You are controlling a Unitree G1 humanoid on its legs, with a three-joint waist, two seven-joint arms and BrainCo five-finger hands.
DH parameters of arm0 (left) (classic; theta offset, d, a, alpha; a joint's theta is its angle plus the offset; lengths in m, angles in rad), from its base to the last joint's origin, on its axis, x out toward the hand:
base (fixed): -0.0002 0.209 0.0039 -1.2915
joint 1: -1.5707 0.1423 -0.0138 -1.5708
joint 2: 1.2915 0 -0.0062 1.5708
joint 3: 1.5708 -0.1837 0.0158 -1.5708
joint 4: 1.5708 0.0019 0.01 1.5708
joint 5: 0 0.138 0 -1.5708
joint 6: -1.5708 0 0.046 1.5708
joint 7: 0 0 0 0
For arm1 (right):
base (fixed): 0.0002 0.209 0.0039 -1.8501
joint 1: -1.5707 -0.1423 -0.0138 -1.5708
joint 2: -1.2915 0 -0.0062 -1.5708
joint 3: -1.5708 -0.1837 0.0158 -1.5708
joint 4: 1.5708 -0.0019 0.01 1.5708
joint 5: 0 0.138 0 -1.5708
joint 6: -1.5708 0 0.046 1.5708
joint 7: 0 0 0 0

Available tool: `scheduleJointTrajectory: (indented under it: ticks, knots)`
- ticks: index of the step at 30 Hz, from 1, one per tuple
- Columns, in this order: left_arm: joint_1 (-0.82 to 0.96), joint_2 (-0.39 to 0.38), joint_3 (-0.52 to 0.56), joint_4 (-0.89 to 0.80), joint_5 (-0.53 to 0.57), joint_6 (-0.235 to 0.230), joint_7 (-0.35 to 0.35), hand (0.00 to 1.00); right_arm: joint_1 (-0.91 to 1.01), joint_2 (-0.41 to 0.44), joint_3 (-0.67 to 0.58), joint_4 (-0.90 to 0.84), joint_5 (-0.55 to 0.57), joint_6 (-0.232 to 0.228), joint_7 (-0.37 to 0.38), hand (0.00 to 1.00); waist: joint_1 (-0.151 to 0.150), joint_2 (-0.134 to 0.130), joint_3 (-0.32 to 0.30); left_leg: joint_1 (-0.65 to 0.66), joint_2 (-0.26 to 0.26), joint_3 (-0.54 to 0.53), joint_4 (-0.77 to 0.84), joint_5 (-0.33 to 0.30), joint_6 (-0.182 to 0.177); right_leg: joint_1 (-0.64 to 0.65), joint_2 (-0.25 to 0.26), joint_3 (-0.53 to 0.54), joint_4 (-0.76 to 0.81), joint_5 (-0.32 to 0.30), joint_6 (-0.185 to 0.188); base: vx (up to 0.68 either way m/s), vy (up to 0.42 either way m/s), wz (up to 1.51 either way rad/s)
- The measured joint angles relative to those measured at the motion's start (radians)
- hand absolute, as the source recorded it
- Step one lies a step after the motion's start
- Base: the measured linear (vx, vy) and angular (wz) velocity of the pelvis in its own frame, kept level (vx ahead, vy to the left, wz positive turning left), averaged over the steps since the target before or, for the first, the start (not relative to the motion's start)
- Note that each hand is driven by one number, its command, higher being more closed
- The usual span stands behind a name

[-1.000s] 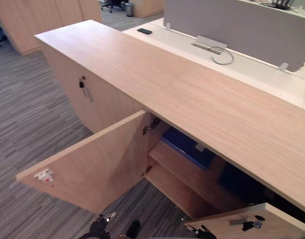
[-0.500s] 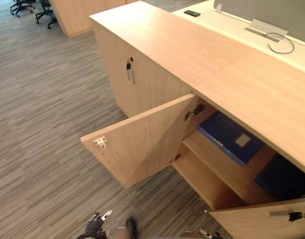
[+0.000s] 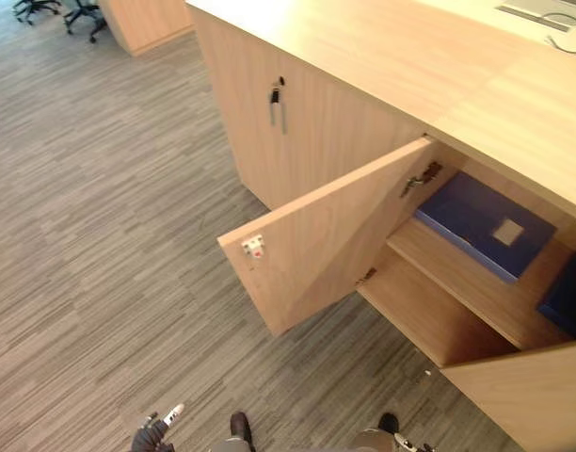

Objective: Walk over to the cabinet, pick up the folder, carry it to the office cabinet, place the folder inside the office cabinet, then close the office cabinet door

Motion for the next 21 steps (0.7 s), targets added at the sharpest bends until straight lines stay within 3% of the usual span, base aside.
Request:
scheduleJointTrajectory:
  ticks: [4,11,17,21]
  knots:
    - [-0.116,0.082,-0.009,-0.072,0.045,0.009,0.007,0.0,0.055,-0.015,0.0,0.009,0.013,-0.001,0.0,0.0,-0.025,0.001,-0.012,0.06,0.071,0.009,-0.103,0.066,-0.03,0.011,0.085,0.0,-0.005,0.0,-0.006,0.01,-0.093,-0.14]
    - [-0.33,0.3,-0.142,-0.088,0.117,0.008,0.019,0.0,0.081,-0.017,0.009,0.035,0.075,-0.001,0.009,0.0,-0.041,0.001,-0.016,0.098,0.076,0.06,-0.115,0.068,-0.03,0.01,0.099,0.045,-0.021,0.006,-0.014,0.01,-0.002,-0.18]
    - [-0.544,0.335,-0.295,0.058,0.161,0.013,0.018,0.0,0.081,-0.018,0.027,0.039,0.077,-0.003,0.019,0.0,-0.064,0.001,-0.016,0.13,0.08,0.111,-0.124,0.067,-0.032,-0.004,0.111,0.093,-0.022,0.013,-0.023,0.0,-0.002,-0.24]
    - [-0.671,0.335,-0.395,0.116,0.179,0.015,0.017,0.0,0.084,-0.018,0.066,0.039,0.077,-0.003,0.026,0.0,-0.107,-0.001,-0.013,0.144,0.098,0.137,-0.124,0.063,-0.037,-0.01,0.132,0.118,-0.029,0.021,-0.034,-0.02,-0.014,-0.19]
